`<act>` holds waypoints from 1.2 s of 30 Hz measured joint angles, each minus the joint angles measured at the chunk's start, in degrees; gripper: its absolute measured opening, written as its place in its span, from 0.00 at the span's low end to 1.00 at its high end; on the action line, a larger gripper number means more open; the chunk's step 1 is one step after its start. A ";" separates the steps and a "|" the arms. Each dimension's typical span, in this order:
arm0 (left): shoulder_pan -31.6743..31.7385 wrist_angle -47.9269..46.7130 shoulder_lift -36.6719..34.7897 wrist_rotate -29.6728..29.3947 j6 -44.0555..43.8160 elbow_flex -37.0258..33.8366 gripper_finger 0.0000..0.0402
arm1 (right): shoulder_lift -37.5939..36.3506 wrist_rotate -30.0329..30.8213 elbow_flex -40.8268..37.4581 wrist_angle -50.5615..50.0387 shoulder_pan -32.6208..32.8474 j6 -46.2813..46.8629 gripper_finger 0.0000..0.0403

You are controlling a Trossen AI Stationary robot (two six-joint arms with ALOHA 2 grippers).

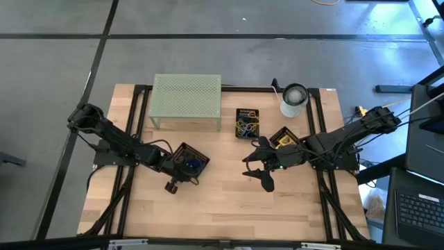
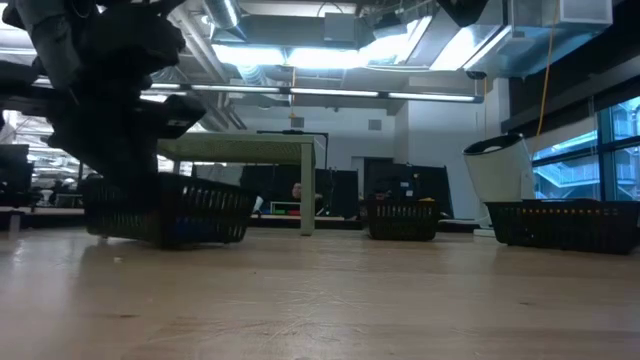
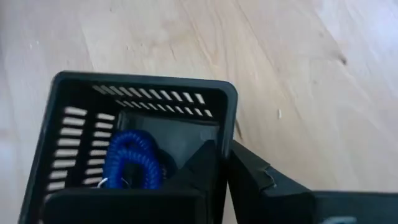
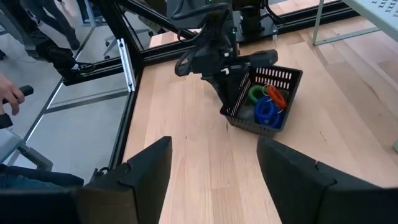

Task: Pick & Place Office Desk Supplies
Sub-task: Put the left black bin on the shelf

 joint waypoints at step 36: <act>0.37 3.25 5.32 -15.63 -58.54 9.01 0.51 | 0.00 -0.02 0.00 0.00 0.01 -0.04 0.59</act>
